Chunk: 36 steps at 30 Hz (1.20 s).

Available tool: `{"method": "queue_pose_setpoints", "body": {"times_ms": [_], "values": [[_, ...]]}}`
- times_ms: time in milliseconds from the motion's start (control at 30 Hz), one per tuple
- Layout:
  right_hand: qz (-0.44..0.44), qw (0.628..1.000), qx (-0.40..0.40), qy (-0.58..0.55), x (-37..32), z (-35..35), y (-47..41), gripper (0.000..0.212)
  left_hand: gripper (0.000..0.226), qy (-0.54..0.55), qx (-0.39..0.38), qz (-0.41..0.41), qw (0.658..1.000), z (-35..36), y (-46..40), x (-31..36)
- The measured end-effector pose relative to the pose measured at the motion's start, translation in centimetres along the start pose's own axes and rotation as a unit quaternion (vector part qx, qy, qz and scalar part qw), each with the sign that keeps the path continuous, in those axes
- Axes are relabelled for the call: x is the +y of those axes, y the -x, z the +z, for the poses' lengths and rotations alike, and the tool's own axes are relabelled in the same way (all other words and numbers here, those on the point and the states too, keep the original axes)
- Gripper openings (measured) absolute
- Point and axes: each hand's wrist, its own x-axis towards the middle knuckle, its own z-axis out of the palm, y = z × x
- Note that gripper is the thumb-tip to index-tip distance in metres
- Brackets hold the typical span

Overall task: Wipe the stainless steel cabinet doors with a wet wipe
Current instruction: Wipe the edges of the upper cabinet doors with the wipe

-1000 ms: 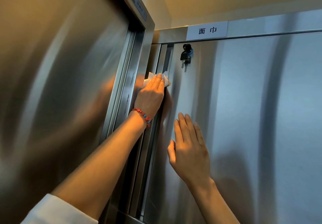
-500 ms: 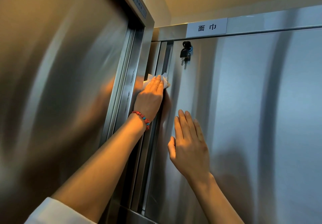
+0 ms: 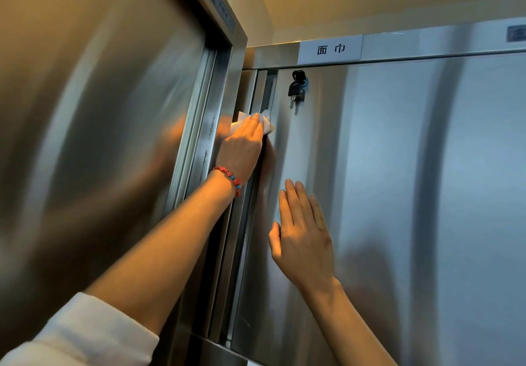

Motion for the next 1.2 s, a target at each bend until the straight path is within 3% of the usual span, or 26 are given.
{"method": "queue_pose_setpoints", "body": {"times_ms": [200, 1200], "values": [[0.001, 1.0, 0.002, -0.004, -0.1, 0.1, 0.1, 0.054, 0.051, 0.001, -0.035, -0.005, 0.999, 0.3, 1.4, 0.1], [0.007, 1.0, -0.006, -0.015, -0.3, 0.0, 0.0, 0.051, 0.049, 0.024, -0.037, -0.003, 0.999, 0.8, 2.7, 0.1]]}}
